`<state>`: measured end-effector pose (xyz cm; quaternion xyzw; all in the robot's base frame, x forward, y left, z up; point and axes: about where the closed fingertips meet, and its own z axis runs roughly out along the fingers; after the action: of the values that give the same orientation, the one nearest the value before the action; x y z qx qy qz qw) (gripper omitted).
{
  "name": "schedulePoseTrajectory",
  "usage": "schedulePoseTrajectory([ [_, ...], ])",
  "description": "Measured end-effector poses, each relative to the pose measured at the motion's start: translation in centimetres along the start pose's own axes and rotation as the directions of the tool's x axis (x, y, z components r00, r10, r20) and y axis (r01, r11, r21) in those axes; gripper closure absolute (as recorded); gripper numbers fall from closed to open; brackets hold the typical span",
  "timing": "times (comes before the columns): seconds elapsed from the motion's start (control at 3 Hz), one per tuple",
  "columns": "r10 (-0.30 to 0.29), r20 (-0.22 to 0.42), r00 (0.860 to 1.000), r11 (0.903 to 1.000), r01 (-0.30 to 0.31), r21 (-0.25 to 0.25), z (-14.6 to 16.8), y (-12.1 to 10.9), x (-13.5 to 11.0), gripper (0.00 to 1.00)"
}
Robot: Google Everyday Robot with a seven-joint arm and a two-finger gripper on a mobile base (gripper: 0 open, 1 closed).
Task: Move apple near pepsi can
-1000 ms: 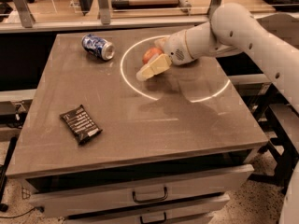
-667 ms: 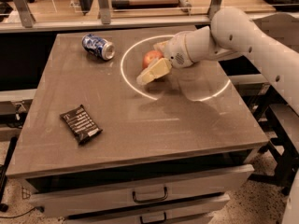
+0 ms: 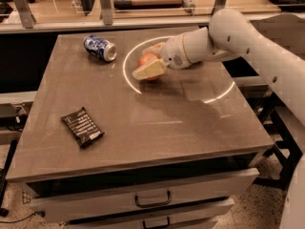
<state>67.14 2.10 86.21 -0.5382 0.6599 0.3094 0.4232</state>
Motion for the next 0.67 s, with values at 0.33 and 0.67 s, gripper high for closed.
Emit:
schedulePoseTrajectory([
  [0.33, -0.031, 0.019, 0.999, 0.9995, 0.031, 0.005, 0.1, -0.7, -1.4, 0.70],
  [0.67, -0.077, 0.060, 0.995, 0.9969, 0.076, 0.022, 1.5, -2.8, -4.4, 0.94],
])
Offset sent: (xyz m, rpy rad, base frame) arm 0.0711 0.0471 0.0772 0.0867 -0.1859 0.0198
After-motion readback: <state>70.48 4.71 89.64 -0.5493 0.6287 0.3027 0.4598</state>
